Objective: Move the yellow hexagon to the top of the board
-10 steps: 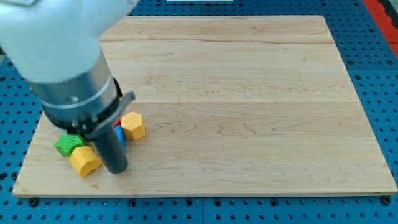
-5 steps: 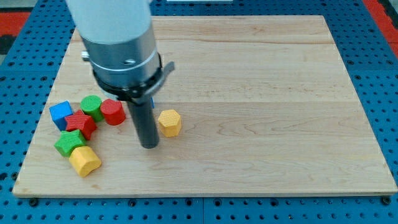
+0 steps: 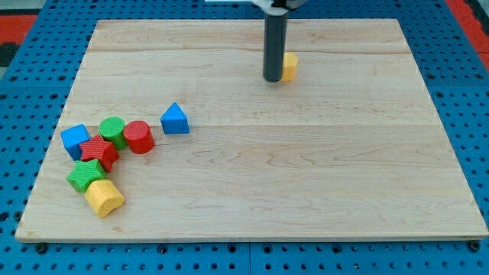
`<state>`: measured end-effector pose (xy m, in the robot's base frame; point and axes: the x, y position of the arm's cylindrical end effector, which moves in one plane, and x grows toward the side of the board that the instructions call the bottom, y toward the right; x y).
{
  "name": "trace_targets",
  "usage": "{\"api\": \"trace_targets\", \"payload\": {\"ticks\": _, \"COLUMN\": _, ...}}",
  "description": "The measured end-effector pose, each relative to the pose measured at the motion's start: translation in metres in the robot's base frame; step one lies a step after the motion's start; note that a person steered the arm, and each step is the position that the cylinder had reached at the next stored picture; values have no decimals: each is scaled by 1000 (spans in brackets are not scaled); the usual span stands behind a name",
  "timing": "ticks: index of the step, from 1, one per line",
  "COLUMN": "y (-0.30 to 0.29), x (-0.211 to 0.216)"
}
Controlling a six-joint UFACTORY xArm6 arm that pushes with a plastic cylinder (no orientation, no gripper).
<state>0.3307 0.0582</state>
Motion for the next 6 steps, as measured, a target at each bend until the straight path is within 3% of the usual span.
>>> {"api": "trace_targets", "payload": {"ticks": 1, "y": -2, "x": 60}}
{"api": "trace_targets", "payload": {"ticks": 2, "y": 1, "x": 48}}
{"api": "trace_targets", "payload": {"ticks": 3, "y": 8, "x": -6}}
{"api": "trace_targets", "payload": {"ticks": 5, "y": 79, "x": -94}}
{"api": "trace_targets", "payload": {"ticks": 6, "y": 52, "x": -48}}
